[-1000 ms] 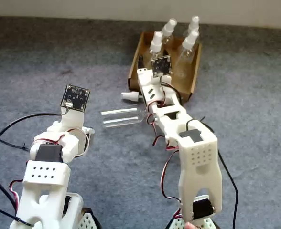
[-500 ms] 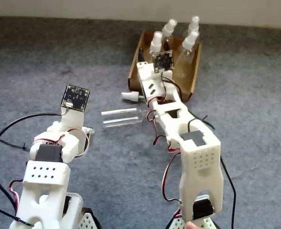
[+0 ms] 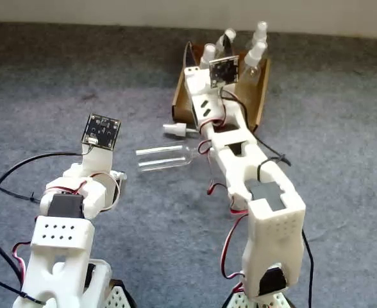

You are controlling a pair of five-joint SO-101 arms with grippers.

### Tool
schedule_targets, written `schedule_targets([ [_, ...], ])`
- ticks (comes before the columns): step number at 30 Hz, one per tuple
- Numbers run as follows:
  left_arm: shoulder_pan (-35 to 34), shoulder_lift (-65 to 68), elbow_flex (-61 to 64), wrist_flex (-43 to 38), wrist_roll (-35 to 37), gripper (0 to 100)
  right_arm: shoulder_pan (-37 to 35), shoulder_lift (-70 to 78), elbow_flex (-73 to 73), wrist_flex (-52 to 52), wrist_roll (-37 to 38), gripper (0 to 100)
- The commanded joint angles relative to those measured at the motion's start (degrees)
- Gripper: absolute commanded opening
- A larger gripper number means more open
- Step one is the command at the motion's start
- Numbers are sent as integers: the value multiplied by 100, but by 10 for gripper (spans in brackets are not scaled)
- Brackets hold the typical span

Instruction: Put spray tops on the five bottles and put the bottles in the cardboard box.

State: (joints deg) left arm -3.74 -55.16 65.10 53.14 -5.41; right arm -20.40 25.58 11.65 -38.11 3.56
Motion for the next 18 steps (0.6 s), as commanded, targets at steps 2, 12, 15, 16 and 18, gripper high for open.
schedule_targets([
  [2, -31, -92, -48, -88, -26, 165, 13, -760, -198, 541, -44, 272],
  [12, -57, -92, -48, -88, -26, 165, 13, -2396, -207, 2167, -62, 271],
  [15, -57, -92, -48, -88, -26, 165, 13, -3178, -207, 3125, -70, 271],
  [16, -57, -92, -48, -88, -26, 165, 13, -3451, -198, 3433, -70, 271],
  [18, -57, -92, -48, -88, -26, 165, -4, -4057, -189, 4259, -70, 271],
])
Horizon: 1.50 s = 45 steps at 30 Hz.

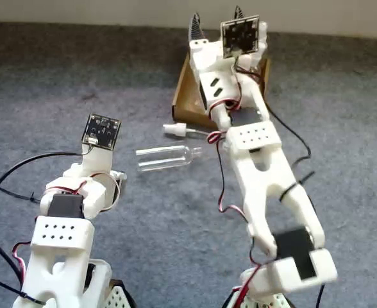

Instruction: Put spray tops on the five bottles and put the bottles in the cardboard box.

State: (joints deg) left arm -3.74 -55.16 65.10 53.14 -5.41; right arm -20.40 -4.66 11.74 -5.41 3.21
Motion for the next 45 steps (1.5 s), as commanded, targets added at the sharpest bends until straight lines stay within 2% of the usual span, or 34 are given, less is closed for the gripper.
schedule_targets([
  [1, -57, -92, -48, -88, -26, 165, -4, -1376, -171, 1481, -35, 271],
  [4, -92, -92, -48, -88, -35, 165, -31, -2492, -163, 3275, -132, 263],
  [6, -259, -92, -66, -88, -141, 165, -233, -3108, -163, 4215, -668, 221],
  [8, -585, -127, -101, -88, -255, 165, -462, -3398, -13, 4681, -1512, 155],
  [10, -901, -127, -163, -97, -273, 165, -769, -3336, 321, 4743, -2224, 118],
  [13, -1455, -127, -215, -79, -369, 165, -1279, -2949, 796, 4743, -3156, 118],
  [17, -2334, -127, 382, -185, -1090, 165, -1710, -2105, 1156, 4769, -4510, 118],
  [22, -2853, -127, 1604, -1512, -1222, 165, -1903, -1095, 1191, 4778, -5749, 118],
  [25, -2730, -136, 2062, -1960, -1240, 165, -2176, -505, 1191, 4778, -6057, 118],
  [31, -2695, -136, 2105, -2031, -1240, 164, -2273, 593, 690, 4989, -6119, 159],
  [41, -2686, -136, 2123, -2004, -1240, 163, -2185, 1675, -2044, 6686, -6154, 179],
  [45, -2686, -136, 2123, -2004, -1240, 164, -1982, 2035, -2809, 7134, -6971, 255],
])
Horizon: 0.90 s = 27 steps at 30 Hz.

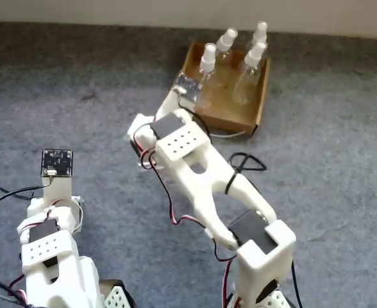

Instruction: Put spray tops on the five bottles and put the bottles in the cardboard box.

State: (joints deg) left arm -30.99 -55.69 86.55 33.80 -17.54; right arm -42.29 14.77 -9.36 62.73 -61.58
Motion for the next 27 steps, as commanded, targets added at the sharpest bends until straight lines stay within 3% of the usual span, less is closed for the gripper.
schedule_targets([
  [1, 40, -84, -22, -70, -26, 164, 251, 207, -822, 435, -624, 267],
  [14, 40, -84, -22, -70, -35, 164, 277, 1349, -1024, 936, -730, 274],
  [27, 40, -84, -22, -70, -35, 164, -4, 1473, -971, 1279, -747, 276],
])
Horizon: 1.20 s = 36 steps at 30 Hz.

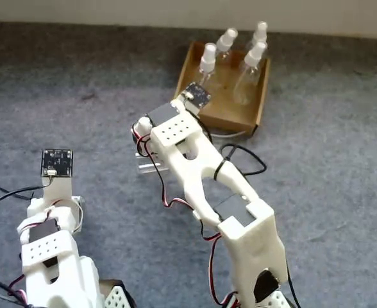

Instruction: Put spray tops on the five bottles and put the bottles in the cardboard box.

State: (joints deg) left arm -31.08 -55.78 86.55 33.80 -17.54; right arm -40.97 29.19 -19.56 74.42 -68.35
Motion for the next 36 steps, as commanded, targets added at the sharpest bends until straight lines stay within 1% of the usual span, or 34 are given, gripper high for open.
schedule_targets([
  [1, 48, -75, -22, -70, -35, 164, -136, 22, 22, 110, -97, 276],
  [4, 48, -75, -22, -70, -35, 164, -110, 22, 22, 92, -747, 277],
  [6, 48, -75, -22, -70, -35, 164, -101, 22, 22, -101, -1055, 277],
  [17, 48, -75, -22, -79, -35, 164, -119, 66, 163, -1578, -1820, 276],
  [21, 48, -75, -22, -79, -35, 164, -13, 409, 444, -1842, -1837, 276],
  [25, 48, -75, -22, -70, -35, 164, 84, 541, 505, -1824, -1837, 276],
  [28, 48, -75, -22, -79, -35, 164, 101, 462, 514, -1771, -1618, 271],
  [30, 48, -75, -22, -79, -35, 164, 154, 382, 514, -1191, -1398, 231],
  [33, 48, -75, -22, -97, -35, 164, 154, 224, 470, -251, -993, 139],
  [36, 48, -75, -22, -105, -35, 164, 110, 92, 462, 347, -448, 51],
])
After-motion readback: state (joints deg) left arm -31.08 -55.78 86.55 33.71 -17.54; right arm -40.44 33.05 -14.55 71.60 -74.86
